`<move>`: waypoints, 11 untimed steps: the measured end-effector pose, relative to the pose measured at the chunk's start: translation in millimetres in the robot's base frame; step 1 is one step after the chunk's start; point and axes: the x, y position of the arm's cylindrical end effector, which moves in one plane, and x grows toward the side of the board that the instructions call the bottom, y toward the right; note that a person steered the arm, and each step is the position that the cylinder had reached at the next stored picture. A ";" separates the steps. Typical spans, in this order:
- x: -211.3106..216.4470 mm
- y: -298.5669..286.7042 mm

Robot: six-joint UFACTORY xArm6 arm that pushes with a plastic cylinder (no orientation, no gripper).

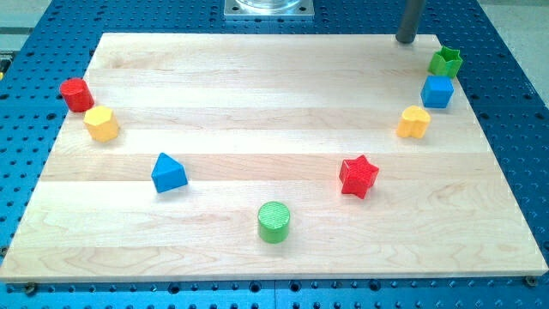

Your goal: Place the green star at the top left of the cube

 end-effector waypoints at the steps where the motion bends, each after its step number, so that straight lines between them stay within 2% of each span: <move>1: 0.0 0.0; 2: -3.9 1.5; 4: 11.8 96.2; 5: 47.3 102.2; 9: 76.0 46.0; 10: 75.8 19.5; 11: 53.5 16.6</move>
